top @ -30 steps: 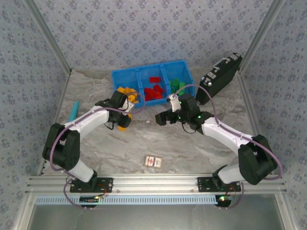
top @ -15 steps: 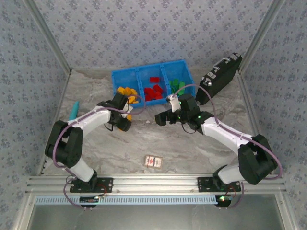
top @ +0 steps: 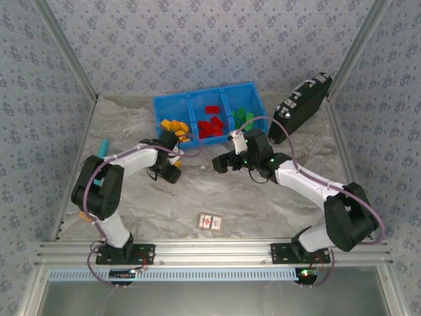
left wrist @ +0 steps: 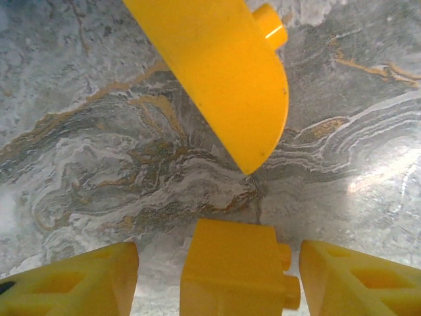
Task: Sort the legos into containers by color
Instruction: Pick up the lego from the center of the table, then place the lego in the container.
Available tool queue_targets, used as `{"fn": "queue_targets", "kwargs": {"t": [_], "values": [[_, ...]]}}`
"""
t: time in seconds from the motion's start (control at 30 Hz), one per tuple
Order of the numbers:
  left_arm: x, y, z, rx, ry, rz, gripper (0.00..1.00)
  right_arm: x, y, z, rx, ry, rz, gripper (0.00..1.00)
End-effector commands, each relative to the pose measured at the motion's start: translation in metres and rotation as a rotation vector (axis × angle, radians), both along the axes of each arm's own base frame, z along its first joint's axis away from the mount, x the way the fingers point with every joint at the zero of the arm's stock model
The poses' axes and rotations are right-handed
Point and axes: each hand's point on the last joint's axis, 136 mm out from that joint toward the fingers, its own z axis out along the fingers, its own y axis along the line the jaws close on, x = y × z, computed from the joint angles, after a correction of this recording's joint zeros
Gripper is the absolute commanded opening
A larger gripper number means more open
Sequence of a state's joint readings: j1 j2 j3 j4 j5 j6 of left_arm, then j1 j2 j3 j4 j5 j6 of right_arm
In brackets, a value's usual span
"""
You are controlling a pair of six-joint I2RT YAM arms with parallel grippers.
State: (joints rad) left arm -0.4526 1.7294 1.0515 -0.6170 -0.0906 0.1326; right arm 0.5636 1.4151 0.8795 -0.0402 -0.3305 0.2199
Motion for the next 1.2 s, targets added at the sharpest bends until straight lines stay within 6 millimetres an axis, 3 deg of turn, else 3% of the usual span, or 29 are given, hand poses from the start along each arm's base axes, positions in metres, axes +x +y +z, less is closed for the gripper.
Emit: {"fn": "queue_targets", "kwargs": {"t": [0.0,0.47,0.73,0.87,0.97,1.17], "values": [[0.005,-0.003,0.001,0.003,0.005,-0.015,0.64,0.002,0.001,0.002,0.007,-0.009,0.016,1.00],[0.002,-0.004,-0.002,-0.004,0.037,0.000,0.50,0.008,-0.002,0.004,0.055,0.014,0.014,1.00],[0.004,-0.006,0.015,-0.033,0.004,0.019,0.41,-0.001,-0.012,-0.006,0.032,0.043,0.000,1.00],[0.004,-0.006,0.031,-0.045,-0.014,0.027,0.40,-0.003,-0.015,-0.008,0.023,0.043,-0.008,1.00],[0.013,-0.008,0.055,-0.065,-0.069,0.037,0.40,-0.003,-0.016,-0.010,0.021,0.047,-0.008,1.00],[0.052,-0.014,0.118,-0.105,-0.276,0.074,0.38,-0.005,-0.017,-0.011,0.020,0.054,-0.008,1.00]]}}
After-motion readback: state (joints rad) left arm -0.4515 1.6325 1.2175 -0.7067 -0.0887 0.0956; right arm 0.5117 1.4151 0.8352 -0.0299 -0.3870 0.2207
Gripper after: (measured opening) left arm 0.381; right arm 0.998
